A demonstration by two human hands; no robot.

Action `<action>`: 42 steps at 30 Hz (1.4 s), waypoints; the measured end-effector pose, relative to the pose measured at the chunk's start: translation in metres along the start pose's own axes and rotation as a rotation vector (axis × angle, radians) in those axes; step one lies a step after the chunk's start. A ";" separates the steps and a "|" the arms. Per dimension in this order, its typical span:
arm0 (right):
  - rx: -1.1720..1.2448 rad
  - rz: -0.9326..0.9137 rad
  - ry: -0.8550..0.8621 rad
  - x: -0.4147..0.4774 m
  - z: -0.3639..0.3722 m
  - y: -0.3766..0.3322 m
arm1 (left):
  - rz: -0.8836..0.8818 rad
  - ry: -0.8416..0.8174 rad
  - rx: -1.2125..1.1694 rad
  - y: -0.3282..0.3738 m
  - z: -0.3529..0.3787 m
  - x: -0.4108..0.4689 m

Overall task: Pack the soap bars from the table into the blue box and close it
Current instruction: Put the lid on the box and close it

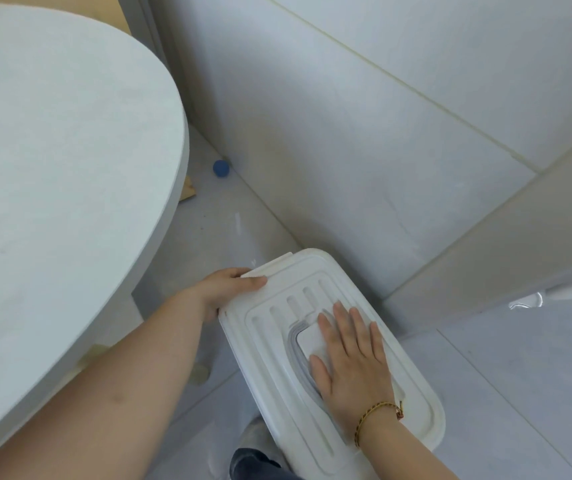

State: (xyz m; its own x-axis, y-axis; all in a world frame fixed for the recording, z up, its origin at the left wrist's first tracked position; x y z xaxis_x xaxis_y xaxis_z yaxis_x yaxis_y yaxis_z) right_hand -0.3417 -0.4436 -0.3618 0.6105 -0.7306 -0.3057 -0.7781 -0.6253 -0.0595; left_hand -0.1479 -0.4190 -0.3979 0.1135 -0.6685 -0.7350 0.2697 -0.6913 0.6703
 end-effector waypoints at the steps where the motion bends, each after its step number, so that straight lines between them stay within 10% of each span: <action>1: 0.004 0.001 0.003 -0.001 0.000 0.000 | -0.014 0.012 -0.056 -0.003 0.000 0.002; 10: -0.033 0.006 0.048 0.003 0.002 0.001 | 0.078 0.113 -0.223 0.008 -0.016 0.014; 18: -0.051 0.017 0.057 0.002 0.002 0.002 | 0.271 0.183 0.416 0.030 0.003 0.008; 42: -0.058 0.007 0.028 0.004 0.004 0.002 | 0.419 0.402 0.444 0.026 0.003 0.002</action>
State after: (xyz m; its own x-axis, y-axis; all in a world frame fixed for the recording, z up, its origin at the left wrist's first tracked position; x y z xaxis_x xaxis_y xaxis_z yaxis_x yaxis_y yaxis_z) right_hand -0.3414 -0.4466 -0.3674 0.6092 -0.7421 -0.2794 -0.7733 -0.6340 -0.0022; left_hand -0.1437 -0.4392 -0.3812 0.4872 -0.8081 -0.3312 -0.2770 -0.5027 0.8189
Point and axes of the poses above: each hand's wrist, its own x-axis towards the middle knuckle, its own z-axis out of the palm, y = z × x, the point moved 7 cm from there along x, towards the middle knuckle, and after that the axes turned 10 degrees about -y, right-handed, at the moved point
